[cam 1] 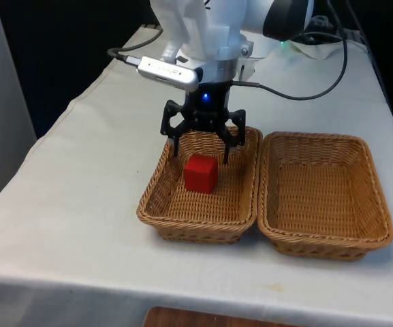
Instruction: Pick up the red cube and place it into the right basket.
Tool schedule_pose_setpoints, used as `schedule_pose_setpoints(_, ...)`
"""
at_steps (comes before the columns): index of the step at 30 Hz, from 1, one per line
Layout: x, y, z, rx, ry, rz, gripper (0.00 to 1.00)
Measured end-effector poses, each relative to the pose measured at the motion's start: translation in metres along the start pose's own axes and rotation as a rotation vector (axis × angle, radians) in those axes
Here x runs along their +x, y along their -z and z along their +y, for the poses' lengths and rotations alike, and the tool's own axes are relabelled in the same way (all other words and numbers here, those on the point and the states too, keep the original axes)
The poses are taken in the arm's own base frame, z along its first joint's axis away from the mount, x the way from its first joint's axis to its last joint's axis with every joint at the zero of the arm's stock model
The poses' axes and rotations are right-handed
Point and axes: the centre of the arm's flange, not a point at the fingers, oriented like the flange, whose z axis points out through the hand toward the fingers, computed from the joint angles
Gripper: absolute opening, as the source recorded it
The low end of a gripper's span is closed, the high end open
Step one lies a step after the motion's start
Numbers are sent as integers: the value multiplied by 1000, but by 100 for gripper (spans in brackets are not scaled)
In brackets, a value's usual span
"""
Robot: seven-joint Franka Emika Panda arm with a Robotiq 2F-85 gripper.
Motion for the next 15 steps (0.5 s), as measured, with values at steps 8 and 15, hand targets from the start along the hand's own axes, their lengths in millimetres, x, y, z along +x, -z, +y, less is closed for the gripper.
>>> schedule_pose_setpoints(8, 2, 12, -5, 9, -1, 3, 100)
schedule_pose_setpoints(15, -5, 43, -18, 17, -3, -1, 100)
